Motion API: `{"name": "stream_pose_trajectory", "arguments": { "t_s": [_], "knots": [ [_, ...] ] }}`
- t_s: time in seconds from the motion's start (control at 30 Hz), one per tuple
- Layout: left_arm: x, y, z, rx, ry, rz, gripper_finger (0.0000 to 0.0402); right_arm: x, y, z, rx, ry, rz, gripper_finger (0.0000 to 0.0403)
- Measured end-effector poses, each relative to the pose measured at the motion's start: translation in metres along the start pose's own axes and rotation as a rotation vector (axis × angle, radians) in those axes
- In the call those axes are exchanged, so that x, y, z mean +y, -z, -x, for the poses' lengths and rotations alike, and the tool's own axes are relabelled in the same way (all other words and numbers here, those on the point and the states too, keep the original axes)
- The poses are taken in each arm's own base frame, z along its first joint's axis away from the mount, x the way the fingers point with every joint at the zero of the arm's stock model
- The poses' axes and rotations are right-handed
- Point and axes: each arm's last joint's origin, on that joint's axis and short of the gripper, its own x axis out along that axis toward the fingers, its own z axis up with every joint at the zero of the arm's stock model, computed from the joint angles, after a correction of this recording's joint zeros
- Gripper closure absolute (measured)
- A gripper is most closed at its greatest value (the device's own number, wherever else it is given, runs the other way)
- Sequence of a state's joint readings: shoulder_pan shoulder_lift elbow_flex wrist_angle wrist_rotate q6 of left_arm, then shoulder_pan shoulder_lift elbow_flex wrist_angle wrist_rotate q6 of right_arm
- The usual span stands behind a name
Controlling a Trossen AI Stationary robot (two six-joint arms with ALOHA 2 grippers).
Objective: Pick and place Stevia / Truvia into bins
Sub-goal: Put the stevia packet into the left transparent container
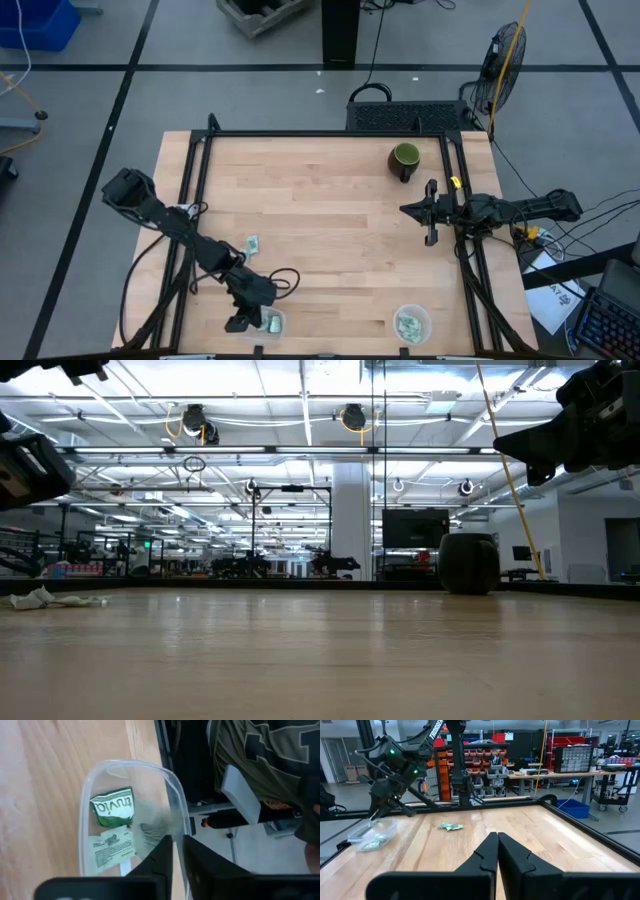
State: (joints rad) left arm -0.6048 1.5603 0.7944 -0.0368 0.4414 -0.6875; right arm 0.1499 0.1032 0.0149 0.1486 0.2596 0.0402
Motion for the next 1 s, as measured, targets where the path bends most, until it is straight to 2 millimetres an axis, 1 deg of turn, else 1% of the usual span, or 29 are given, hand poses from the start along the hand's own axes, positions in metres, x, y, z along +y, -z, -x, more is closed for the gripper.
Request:
{"name": "stream_pose_trajectory", "arguments": {
  "t_s": [0.2, 0.33, 0.5, 0.73, 0.8, 0.87, 1.0],
  "knots": [
    [-0.001, -0.001, 0.001, -0.010, 0.007, -0.004, 0.0295, 0.000, 0.000, 0.000, 0.000, 0.000, 0.000, 0.0399],
    [0.002, -0.002, 0.003, 0.020, 0.040, -0.019, 0.0271, 0.000, 0.000, 0.000, 0.000, 0.000, 0.000, 0.0399],
    [0.019, -0.006, 0.011, 0.037, -0.035, 0.010, 0.0266, 0.000, 0.000, 0.000, 0.000, 0.000, 0.000, 0.0399],
    [0.052, -0.003, 0.028, 0.115, -0.227, 0.088, 0.0266, 0.000, 0.000, 0.000, 0.000, 0.000, 0.000, 0.0399],
    [0.054, -0.005, 0.034, 0.096, -0.231, 0.071, 0.0266, 0.000, 0.000, 0.000, 0.000, 0.000, 0.000, 0.0398],
    [0.050, -0.010, 0.040, 0.053, -0.195, 0.050, 0.0266, 0.000, 0.000, 0.000, 0.000, 0.000, 0.000, 0.0399],
    [0.038, -0.009, 0.052, 0.017, -0.188, 0.059, 0.0266, 0.000, 0.000, 0.000, 0.000, 0.000, 0.000, 0.0398]
  ]
}}
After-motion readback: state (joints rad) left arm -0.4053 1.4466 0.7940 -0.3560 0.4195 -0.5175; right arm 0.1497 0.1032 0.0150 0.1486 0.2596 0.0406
